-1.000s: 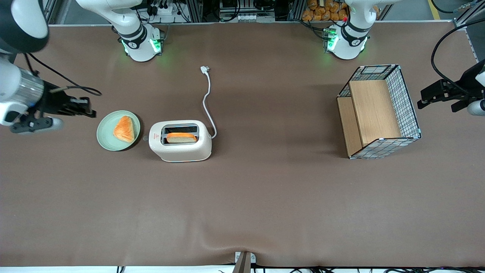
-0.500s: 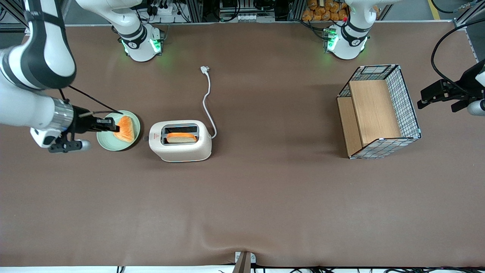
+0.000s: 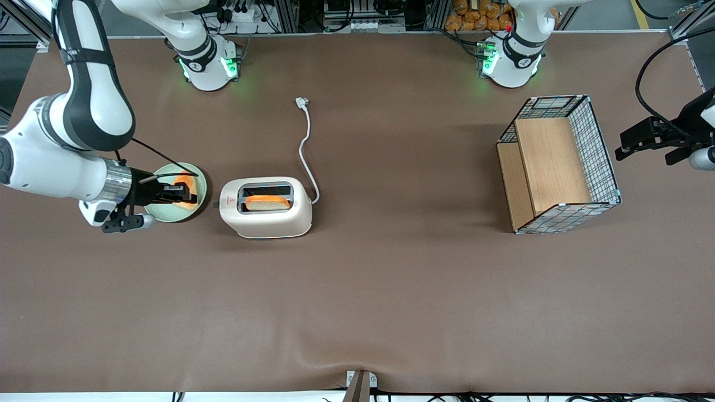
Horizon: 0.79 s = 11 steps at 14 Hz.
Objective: Press toaster button with right arm
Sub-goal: 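Move the right gripper down to the toaster's side lever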
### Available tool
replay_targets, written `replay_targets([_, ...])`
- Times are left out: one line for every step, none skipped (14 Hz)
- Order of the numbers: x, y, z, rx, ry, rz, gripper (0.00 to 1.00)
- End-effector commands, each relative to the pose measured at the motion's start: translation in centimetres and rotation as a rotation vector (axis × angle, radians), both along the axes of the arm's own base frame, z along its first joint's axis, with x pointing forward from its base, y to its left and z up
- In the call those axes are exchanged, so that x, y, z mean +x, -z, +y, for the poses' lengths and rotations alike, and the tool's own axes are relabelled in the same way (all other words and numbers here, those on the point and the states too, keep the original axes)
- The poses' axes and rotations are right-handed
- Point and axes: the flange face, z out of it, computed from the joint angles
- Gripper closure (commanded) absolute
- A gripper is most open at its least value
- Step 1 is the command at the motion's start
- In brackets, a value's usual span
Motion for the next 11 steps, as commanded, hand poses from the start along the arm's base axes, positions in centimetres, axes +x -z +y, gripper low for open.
replay_targets([-0.9, 1.7, -0.3, 0.070, -0.020, -0.024, 1.00])
replay_targets([-1.1, 2.2, -0.4, 0.073, -0.026, -0.022, 1.00])
replay_targets([-1.2, 2.6, -0.3, 0.084, -0.017, -0.015, 1.00])
replay_targets([-1.5, 3.0, -0.6, 0.094, -0.010, -0.011, 1.00])
replay_targets([-1.5, 3.8, -1.2, 0.115, 0.002, -0.004, 1.00])
replay_targets([-1.7, 4.5, -1.8, 0.142, 0.011, -0.001, 1.00])
replay_targets([-1.8, 5.3, -2.1, 0.162, 0.009, -0.002, 1.00])
replay_targets([-1.7, 5.9, -2.4, 0.176, 0.014, 0.002, 1.00])
replay_targets([-1.7, 6.3, -2.4, 0.191, 0.029, 0.007, 1.00])
replay_targets([-1.7, 6.8, -2.4, 0.192, 0.032, 0.015, 1.00])
replay_targets([-1.6, 7.4, -2.6, 0.193, 0.039, 0.024, 1.00])
